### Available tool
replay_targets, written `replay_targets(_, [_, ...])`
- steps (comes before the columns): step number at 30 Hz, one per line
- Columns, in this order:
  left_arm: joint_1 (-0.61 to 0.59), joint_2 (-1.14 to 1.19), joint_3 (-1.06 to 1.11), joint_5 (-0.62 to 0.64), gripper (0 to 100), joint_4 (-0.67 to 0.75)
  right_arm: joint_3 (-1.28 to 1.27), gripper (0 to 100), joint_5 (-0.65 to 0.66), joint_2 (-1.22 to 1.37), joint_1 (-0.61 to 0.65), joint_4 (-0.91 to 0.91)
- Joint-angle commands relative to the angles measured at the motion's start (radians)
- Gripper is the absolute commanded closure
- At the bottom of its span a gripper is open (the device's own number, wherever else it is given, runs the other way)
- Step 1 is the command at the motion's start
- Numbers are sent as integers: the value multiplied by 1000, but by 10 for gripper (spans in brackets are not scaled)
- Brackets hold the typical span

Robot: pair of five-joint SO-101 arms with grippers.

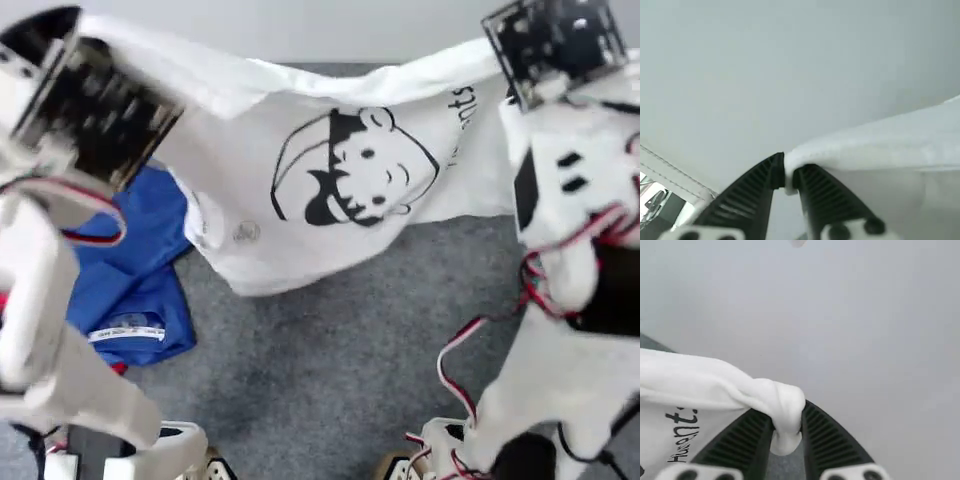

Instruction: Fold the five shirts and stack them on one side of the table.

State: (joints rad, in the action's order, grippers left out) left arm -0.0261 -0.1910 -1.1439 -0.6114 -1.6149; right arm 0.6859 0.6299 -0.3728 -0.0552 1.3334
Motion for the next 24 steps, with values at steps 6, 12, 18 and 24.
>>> replay_targets(6, [-2, -18, -232, -9, 986, -9, 2, 988, 9, -148, -2, 99])
replay_targets(12, [-5, -20, -363, -8, 986, -141, 2, 988, 9, -237, -2, 259])
replay_targets(18, [-6, -66, -298, -17, 986, -141, -20, 988, 9, -278, -2, 344])
replay_targets(24, [-2, -81, -7, -17, 986, -141, -288, 988, 9, -278, 4, 288])
